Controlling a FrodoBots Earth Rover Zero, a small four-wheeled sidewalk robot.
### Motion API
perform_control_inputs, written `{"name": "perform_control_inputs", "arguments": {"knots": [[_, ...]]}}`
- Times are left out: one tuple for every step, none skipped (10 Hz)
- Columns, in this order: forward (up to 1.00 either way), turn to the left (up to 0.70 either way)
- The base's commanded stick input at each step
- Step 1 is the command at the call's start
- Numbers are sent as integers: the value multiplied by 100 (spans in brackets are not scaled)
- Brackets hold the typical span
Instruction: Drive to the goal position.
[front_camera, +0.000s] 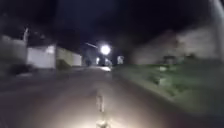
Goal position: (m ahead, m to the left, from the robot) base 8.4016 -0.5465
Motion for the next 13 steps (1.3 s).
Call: {"name": "perform_control_inputs", "arguments": {"knots": [[70, 0], [70, 0], [70, 0], [70, 0], [70, 0], [70, 0], [70, 0], [70, 0], [70, 0], [70, 0], [70, 0], [70, 0], [70, 0]]}}
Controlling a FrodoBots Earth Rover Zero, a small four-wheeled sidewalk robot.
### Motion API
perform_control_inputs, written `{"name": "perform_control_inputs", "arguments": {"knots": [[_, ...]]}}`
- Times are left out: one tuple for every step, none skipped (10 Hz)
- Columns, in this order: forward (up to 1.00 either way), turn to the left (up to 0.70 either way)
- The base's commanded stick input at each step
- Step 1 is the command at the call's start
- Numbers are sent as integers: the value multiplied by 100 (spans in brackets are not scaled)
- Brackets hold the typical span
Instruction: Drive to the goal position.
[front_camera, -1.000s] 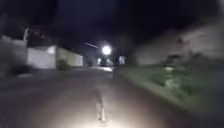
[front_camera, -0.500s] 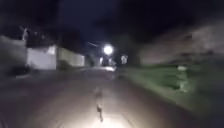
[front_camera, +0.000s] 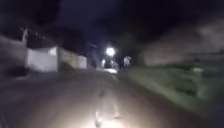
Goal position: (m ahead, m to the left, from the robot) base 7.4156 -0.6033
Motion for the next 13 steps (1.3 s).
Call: {"name": "perform_control_inputs", "arguments": {"knots": [[70, -4], [70, -10], [70, -16], [70, -22], [70, -28], [70, -34], [70, -35], [70, -35], [70, -35], [70, -35], [70, -35], [70, -35], [70, -35]]}}
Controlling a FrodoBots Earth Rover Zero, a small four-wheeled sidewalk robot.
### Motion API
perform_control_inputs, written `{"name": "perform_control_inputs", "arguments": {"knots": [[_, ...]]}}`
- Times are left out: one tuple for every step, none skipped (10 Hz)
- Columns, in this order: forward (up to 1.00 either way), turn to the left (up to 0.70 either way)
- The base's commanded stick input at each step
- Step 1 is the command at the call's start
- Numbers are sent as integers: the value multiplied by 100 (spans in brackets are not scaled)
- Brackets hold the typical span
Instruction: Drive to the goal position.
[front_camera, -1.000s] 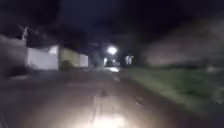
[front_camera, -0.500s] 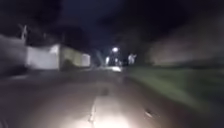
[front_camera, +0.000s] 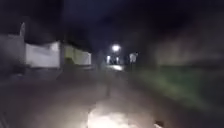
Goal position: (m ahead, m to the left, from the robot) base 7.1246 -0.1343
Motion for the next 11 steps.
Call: {"name": "perform_control_inputs", "arguments": {"knots": [[70, -35], [70, -35], [70, -35], [70, -35], [70, -35], [70, -35], [70, 0], [70, 0], [70, 0], [70, 0], [70, 0]]}}
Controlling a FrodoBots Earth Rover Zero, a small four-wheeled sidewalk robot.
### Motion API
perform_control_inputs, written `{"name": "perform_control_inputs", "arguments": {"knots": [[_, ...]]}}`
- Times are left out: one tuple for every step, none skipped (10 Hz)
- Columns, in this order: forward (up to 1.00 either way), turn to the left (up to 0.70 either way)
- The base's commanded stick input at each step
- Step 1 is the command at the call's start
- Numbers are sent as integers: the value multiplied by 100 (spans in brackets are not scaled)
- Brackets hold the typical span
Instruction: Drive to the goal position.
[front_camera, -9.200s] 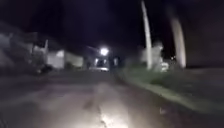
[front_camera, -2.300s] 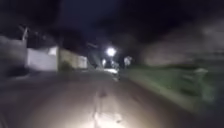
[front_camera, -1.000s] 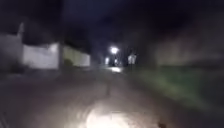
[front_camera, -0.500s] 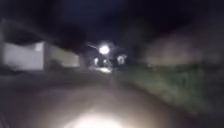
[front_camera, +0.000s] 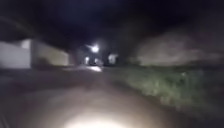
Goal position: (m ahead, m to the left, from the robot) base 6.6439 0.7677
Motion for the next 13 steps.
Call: {"name": "perform_control_inputs", "arguments": {"knots": [[70, 0], [70, 0], [70, 0], [70, 0], [70, 0], [70, 0], [70, 0], [70, 0], [70, 0], [70, 0], [70, 0], [70, 0], [70, 5]]}}
